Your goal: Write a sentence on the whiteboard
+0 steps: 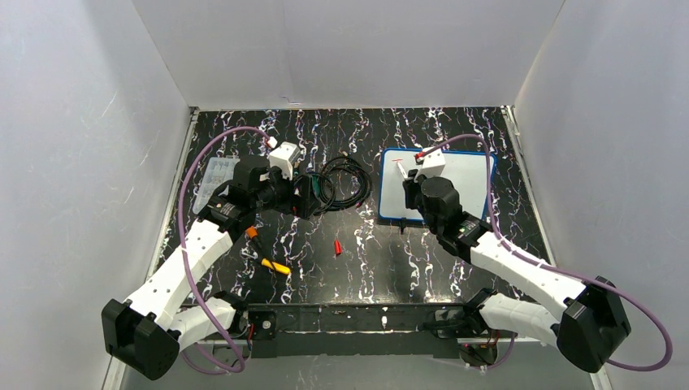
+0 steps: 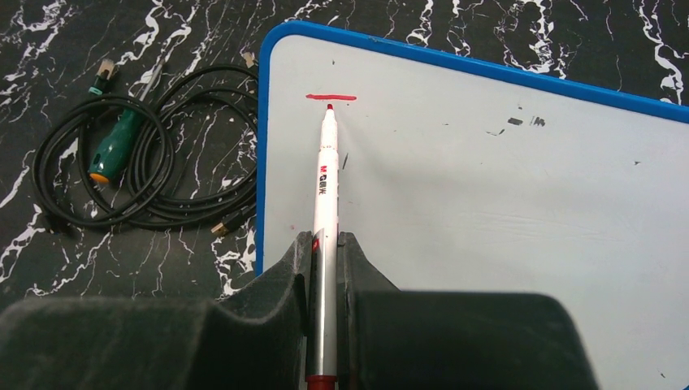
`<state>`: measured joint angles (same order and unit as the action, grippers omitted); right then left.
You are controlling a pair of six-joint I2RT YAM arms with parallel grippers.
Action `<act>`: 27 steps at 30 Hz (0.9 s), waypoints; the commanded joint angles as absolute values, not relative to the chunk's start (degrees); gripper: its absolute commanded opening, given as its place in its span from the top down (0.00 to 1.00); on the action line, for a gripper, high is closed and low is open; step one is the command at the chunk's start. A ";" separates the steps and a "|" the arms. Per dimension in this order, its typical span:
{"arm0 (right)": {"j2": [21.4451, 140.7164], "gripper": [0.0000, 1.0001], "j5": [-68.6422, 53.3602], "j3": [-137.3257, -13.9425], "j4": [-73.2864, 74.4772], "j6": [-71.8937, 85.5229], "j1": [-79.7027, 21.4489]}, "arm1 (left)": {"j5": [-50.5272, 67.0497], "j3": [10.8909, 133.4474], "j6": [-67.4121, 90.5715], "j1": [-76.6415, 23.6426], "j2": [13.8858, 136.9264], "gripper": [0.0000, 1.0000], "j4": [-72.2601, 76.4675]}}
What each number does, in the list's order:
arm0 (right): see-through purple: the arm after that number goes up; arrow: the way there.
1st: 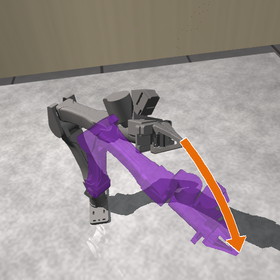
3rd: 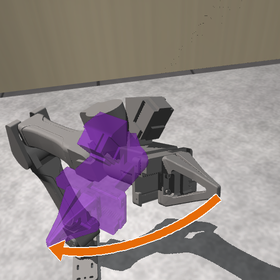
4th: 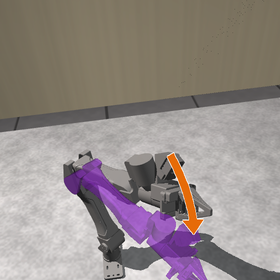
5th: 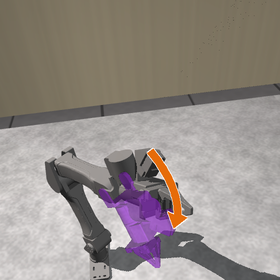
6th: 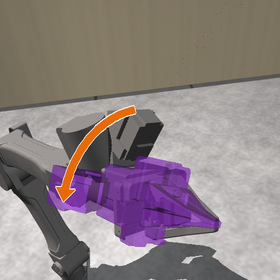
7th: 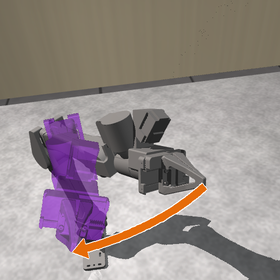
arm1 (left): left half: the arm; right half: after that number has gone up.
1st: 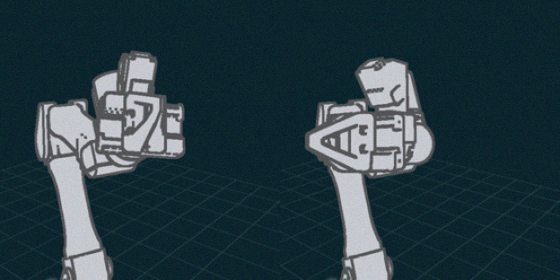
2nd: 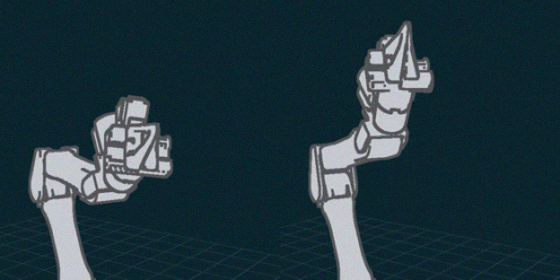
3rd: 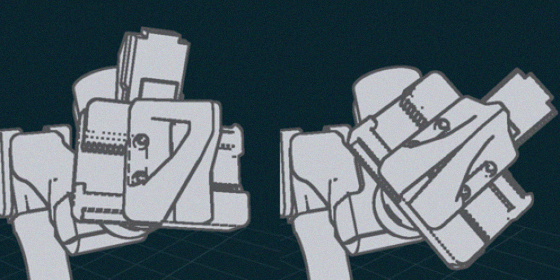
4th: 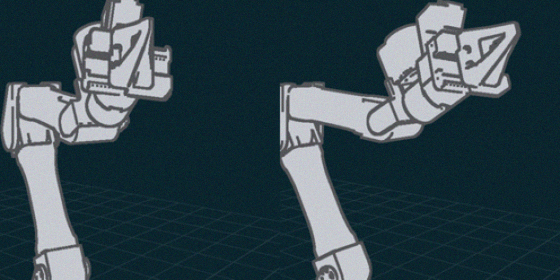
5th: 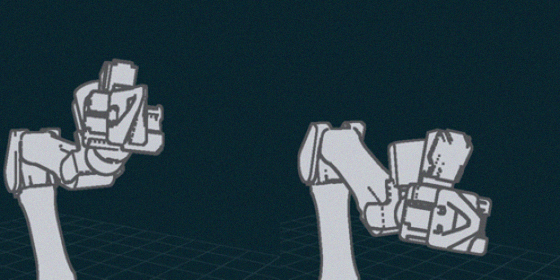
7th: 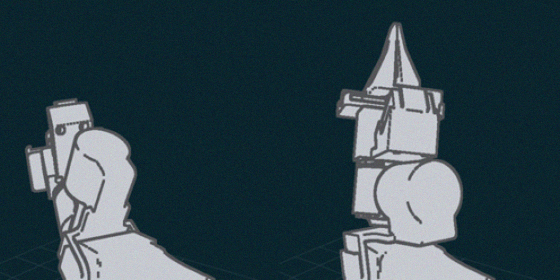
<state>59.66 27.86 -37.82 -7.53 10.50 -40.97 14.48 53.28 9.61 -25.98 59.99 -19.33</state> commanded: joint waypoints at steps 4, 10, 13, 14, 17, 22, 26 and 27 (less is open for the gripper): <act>61.33 0.99 28.59 -41.03 -10.38 9.11 -41.14 | 15.91 53.00 9.45 -25.75 58.41 0.13 -19.42; 61.21 0.99 28.52 -40.71 -9.34 9.50 -41.21 | 15.91 52.99 9.40 -25.76 58.19 0.13 -19.42; 60.68 0.99 28.01 -39.67 -8.27 10.54 -41.21 | 15.99 52.98 9.40 -25.75 58.11 0.13 -19.36; 60.51 0.99 27.96 -39.24 -7.86 10.89 -41.30 | 16.00 53.00 9.47 -25.75 58.10 0.13 -19.34; 59.89 0.99 27.91 -37.79 -6.96 11.84 -41.46 | 16.08 53.00 9.50 -25.80 58.02 0.13 -19.34; 59.29 0.99 27.17 -36.53 -5.46 12.97 -41.87 | 16.13 52.94 9.60 -25.79 58.01 0.13 -19.31; 58.70 0.99 26.31 -36.11 -4.76 13.02 -42.34 | 16.15 52.91 9.67 -25.74 58.01 0.13 -19.25; 58.57 0.99 25.84 -36.07 -4.70 12.87 -42.36 | 16.17 52.91 9.76 -25.79 58.01 0.13 -19.25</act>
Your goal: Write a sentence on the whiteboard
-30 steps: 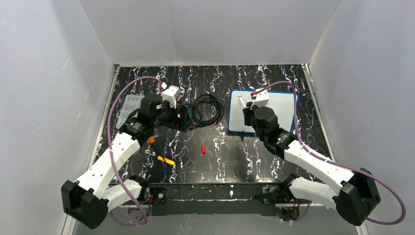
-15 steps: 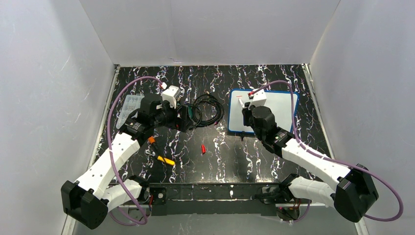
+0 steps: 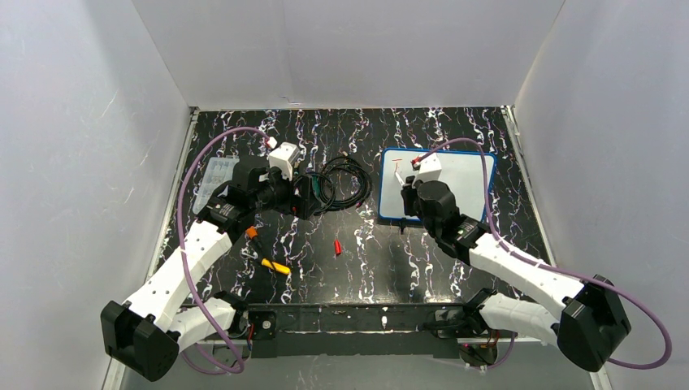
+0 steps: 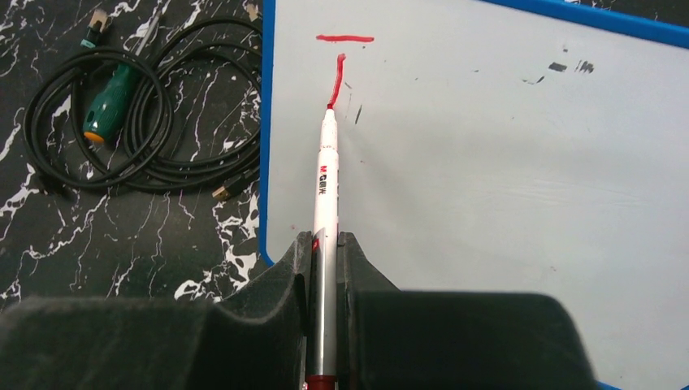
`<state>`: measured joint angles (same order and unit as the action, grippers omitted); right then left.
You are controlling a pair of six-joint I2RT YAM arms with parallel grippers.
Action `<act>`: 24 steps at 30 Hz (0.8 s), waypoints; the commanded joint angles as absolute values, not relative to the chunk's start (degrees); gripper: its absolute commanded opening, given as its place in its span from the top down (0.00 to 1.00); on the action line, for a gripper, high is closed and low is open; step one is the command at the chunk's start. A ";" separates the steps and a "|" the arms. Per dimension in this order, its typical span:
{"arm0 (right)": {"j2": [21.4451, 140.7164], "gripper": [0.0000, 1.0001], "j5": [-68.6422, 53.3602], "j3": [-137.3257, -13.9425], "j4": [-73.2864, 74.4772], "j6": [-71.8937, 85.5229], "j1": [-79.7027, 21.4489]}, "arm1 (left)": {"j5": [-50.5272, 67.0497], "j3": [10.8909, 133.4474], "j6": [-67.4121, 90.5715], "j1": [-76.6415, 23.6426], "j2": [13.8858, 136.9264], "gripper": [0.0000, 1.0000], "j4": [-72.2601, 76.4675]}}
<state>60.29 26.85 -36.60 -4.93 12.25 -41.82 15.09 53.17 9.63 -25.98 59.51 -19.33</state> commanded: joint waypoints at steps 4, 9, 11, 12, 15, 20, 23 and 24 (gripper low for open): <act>57.57 0.99 26.19 -36.49 -4.23 12.74 -42.54 | 16.09 52.87 9.93 -25.75 57.93 0.12 -19.12; 55.39 0.99 30.37 -36.25 -5.43 12.47 -42.53 | 15.48 52.77 9.91 -25.75 57.75 0.12 -19.09; 55.70 0.99 32.48 -36.68 -5.70 12.12 -42.52 | 15.47 52.68 9.87 -25.75 57.74 0.12 -19.07; 56.06 0.99 33.20 -36.92 -5.71 11.80 -42.54 | 15.47 52.73 9.89 -25.75 57.79 0.12 -19.07; 56.95 0.99 33.77 -37.35 -6.40 11.03 -42.53 | 15.47 52.65 9.87 -25.75 57.83 0.12 -19.07; 58.15 0.99 33.72 -37.62 -7.82 10.14 -42.52 | 15.34 52.68 9.88 -25.75 57.99 0.12 -19.07; 58.65 0.99 34.17 -37.61 -8.63 9.69 -42.45 | 15.38 52.71 9.89 -25.76 58.09 0.13 -19.07; 58.79 0.99 34.26 -37.69 -8.88 9.55 -42.45 | 15.38 52.73 9.90 -25.79 58.10 0.12 -19.07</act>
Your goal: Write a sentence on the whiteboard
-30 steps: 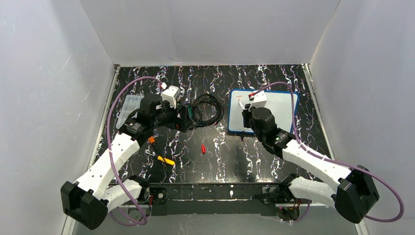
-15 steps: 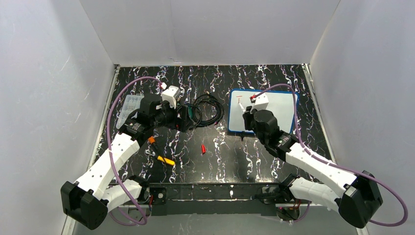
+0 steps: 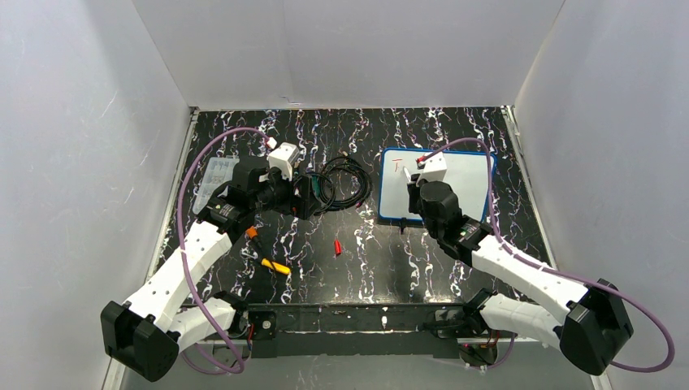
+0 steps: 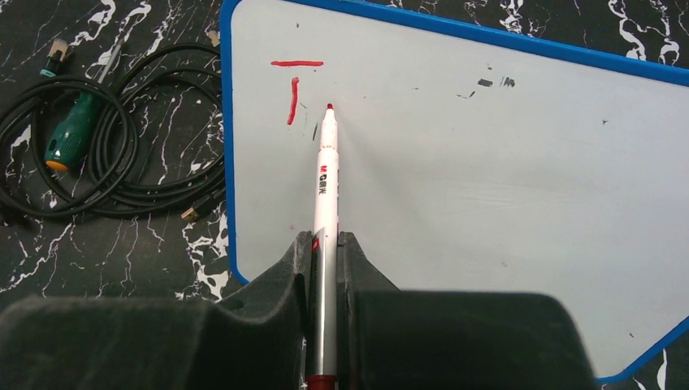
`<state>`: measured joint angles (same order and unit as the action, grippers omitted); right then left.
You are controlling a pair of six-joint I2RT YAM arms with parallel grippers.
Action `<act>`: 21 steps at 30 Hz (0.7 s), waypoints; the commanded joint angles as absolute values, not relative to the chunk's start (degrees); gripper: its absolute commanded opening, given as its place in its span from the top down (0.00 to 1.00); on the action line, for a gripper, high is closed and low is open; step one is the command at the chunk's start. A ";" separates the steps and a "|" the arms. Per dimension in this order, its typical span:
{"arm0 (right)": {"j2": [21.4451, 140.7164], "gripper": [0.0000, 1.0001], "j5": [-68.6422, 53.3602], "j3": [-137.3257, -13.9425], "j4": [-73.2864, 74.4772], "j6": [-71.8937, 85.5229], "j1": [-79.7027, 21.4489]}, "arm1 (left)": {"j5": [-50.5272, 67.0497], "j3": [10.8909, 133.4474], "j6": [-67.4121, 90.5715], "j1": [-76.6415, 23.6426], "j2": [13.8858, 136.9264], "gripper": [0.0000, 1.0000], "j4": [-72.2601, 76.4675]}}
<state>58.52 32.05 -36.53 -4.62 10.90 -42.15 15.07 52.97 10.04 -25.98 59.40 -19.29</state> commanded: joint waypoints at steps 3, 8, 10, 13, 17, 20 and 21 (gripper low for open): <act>59.27 0.99 34.30 -37.79 -9.53 9.05 -42.45 | 15.55 52.71 9.88 -25.75 58.23 0.12 -18.98; 60.29 0.99 32.89 -38.13 -9.60 8.03 -42.45 | 15.56 52.73 9.86 -25.75 58.10 0.12 -19.05; 60.45 0.99 32.13 -38.14 -9.26 7.91 -42.41 | 15.56 52.73 9.80 -25.75 58.10 0.12 -18.99; 60.39 0.99 30.79 -37.85 -8.48 8.06 -42.45 | 15.56 52.73 9.80 -25.75 58.02 0.12 -19.00; 59.55 0.99 30.14 -36.86 -6.89 9.13 -42.53 | 15.64 52.69 9.84 -25.77 58.01 0.12 -18.98; 58.86 0.99 31.13 -36.02 -5.60 9.78 -42.45 | 15.73 52.65 9.89 -25.82 58.01 0.12 -18.98; 58.74 0.99 31.58 -35.82 -5.21 9.93 -42.47 | 15.81 52.67 9.91 -25.76 57.97 0.12 -18.94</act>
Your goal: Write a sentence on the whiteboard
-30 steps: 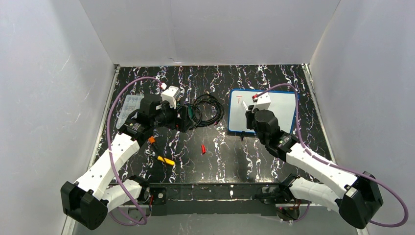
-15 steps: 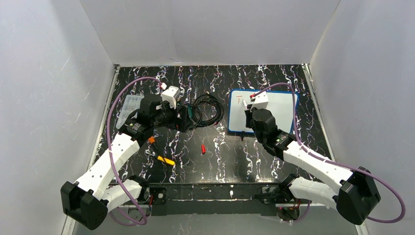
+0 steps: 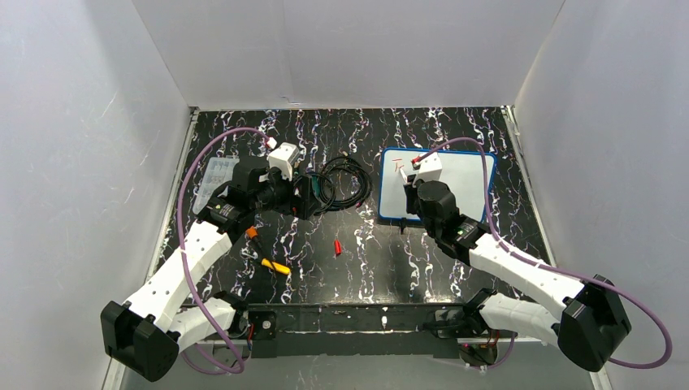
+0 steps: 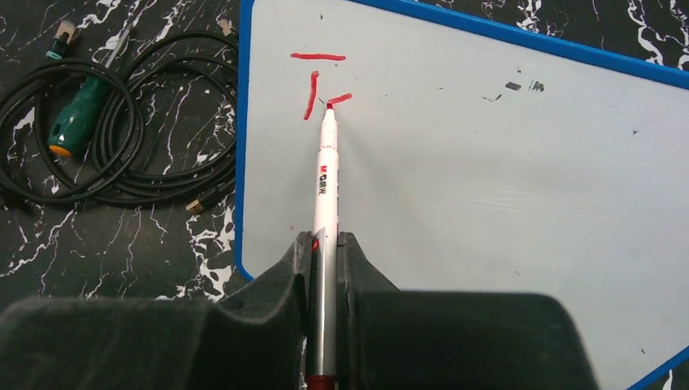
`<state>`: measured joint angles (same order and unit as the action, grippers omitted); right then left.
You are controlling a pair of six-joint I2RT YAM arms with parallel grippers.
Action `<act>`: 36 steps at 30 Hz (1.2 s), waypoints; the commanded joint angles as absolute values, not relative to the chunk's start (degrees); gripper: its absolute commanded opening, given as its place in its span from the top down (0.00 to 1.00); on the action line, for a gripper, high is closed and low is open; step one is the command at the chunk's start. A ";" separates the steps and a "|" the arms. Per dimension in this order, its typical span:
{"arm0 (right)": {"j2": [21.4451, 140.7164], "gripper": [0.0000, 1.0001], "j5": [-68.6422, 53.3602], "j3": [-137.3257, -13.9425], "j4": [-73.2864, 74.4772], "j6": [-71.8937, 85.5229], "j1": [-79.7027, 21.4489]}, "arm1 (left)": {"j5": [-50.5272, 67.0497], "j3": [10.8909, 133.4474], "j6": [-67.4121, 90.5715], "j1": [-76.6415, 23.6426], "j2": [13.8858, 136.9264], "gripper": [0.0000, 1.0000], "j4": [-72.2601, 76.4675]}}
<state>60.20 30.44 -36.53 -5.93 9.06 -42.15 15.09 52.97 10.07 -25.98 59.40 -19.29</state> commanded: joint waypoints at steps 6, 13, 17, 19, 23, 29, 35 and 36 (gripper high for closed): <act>58.21 0.99 33.69 -36.05 -4.13 9.94 -42.53 | 15.90 52.65 9.98 -25.75 57.92 0.12 -18.90; 58.10 0.99 34.36 -36.70 -5.60 9.12 -42.52 | 15.90 52.65 9.93 -25.75 57.95 0.12 -18.90; 58.47 0.99 34.28 -37.42 -7.37 7.86 -42.49 | 15.91 52.64 9.99 -25.75 57.92 0.12 -18.90; 58.80 0.99 34.11 -37.96 -7.78 7.26 -42.50 | 15.91 52.65 9.95 -25.75 57.97 0.12 -18.90; 59.47 0.99 34.01 -38.80 -8.00 6.62 -42.42 | 15.91 52.56 9.98 -25.75 57.92 0.12 -18.90; 58.41 0.99 33.23 -38.17 -7.96 6.87 -42.52 | 15.91 52.60 9.94 -25.75 57.96 0.12 -18.90; 54.90 0.99 35.76 -36.32 -7.30 7.56 -42.45 | 16.06 52.56 10.10 -25.75 57.83 0.12 -18.81; 54.93 0.99 36.39 -36.09 -7.00 7.56 -42.45 | 16.15 52.51 10.11 -25.75 57.88 0.12 -18.73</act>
